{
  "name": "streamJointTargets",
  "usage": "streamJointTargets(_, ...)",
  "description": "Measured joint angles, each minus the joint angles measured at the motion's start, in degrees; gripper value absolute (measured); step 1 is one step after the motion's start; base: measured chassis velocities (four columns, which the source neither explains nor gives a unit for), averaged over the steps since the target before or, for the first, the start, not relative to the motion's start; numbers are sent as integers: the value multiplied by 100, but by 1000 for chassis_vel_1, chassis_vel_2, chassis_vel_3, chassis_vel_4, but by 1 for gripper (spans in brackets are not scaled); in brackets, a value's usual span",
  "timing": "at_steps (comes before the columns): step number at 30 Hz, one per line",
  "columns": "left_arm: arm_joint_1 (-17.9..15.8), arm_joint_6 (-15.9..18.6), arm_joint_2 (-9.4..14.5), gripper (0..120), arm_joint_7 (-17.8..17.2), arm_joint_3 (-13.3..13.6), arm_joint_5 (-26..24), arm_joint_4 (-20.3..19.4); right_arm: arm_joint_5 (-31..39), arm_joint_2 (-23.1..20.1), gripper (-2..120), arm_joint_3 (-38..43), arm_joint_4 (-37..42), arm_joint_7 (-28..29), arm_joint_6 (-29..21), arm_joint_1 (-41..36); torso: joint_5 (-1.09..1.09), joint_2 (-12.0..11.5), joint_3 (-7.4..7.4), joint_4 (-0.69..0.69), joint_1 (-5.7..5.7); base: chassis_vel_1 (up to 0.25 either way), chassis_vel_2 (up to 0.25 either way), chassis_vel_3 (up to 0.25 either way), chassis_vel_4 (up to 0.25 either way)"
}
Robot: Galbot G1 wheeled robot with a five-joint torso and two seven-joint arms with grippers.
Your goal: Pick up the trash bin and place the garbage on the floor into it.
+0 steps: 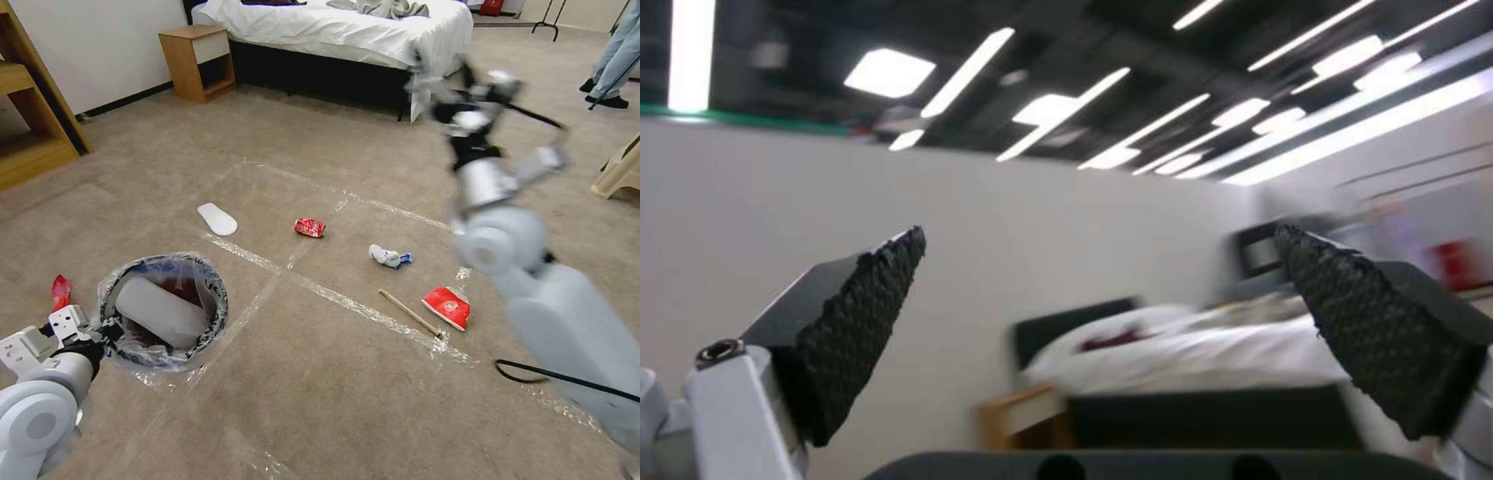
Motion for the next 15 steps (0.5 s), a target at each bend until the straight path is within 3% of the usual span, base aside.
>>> streamJointTargets(2, 52, -28, 28, 0, 32, -69, 44, -1, -420, -103, 99, 1041, 310, 223, -239, -1119, 2, 1, -1, -4, 0, 0, 0, 0, 0)
streamJointTargets(4, 69, -38, 27, 0, 42, -83, 62, -2, -549, -103, 99, 1192, 339, 258, -256, -1324, 4, 1, -1, -4, 0, 0, 0, 0, 0)
streamJointTargets(6, 155, -59, -14, 0, 77, -165, 125, -71, -996, -63, 99, 1741, 492, 310, -286, -2048, 2, 1, -1, -3, 0, 0, 0, 0, 0)
streamJointTargets(8, 170, -62, -28, 0, 89, -180, 145, -90, -1083, -46, 99, 1857, 546, 310, -283, -2230, 2, 1, -1, -1, 0, 0, 0, 0, 0)
streamJointTargets(10, 173, -100, -64, 0, 123, -191, 243, -114, -1333, 36, 100, 2158, 729, 292, -173, -2931, -1, 1, -1, -1, 0, 0, 0, 0, 0)
streamJointTargets(15, 155, -130, -100, 0, 163, -192, 306, -150, -1824, 184, 99, 2106, 766, 116, 196, -3723, 0, 1, -1, -3, 0, 0, 0, 0, 0)
